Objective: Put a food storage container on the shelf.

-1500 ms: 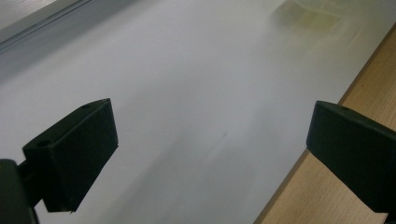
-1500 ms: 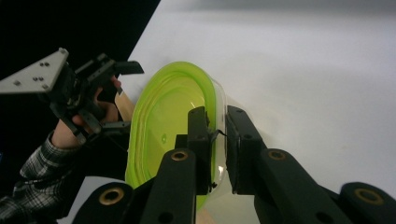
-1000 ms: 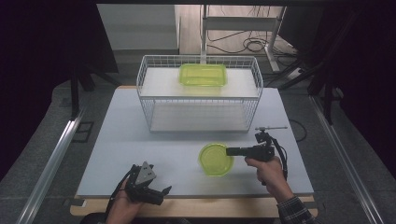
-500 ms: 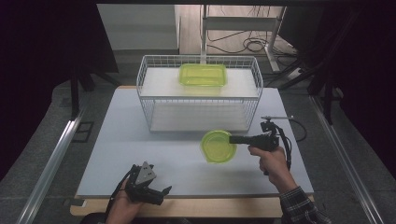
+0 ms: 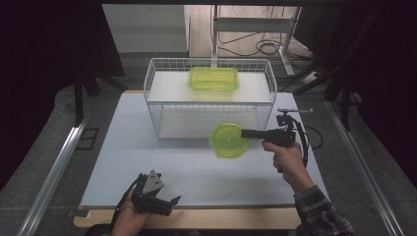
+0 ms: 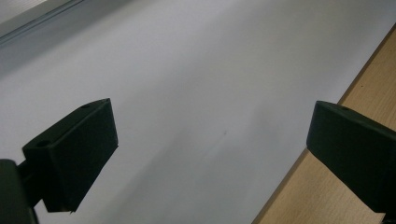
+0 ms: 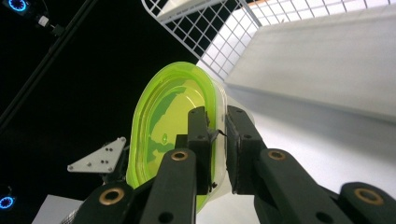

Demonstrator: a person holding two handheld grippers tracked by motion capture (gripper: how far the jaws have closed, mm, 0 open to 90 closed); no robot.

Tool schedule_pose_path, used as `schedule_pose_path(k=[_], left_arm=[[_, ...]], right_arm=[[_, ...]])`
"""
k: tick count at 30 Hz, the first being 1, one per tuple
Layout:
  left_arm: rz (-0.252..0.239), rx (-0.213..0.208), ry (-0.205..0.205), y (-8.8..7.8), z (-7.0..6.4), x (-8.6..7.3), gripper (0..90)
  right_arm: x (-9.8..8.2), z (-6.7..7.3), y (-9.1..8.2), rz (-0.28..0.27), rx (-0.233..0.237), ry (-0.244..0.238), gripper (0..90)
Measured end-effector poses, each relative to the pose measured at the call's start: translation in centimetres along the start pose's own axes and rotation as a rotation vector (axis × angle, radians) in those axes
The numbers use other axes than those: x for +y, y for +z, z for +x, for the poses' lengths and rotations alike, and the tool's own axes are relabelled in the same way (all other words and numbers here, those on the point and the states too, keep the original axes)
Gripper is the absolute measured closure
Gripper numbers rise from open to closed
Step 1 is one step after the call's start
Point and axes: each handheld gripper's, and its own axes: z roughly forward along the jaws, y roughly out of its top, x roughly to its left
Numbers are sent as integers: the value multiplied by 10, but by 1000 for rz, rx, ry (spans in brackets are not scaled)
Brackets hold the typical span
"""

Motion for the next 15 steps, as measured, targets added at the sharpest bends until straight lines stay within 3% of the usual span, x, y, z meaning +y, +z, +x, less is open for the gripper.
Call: schedule_pose_path(k=[15], left_arm=[[5, 1, 2, 0, 0, 0, 19]], right_arm=[[30, 15, -6, -35, -1, -15, 809]])
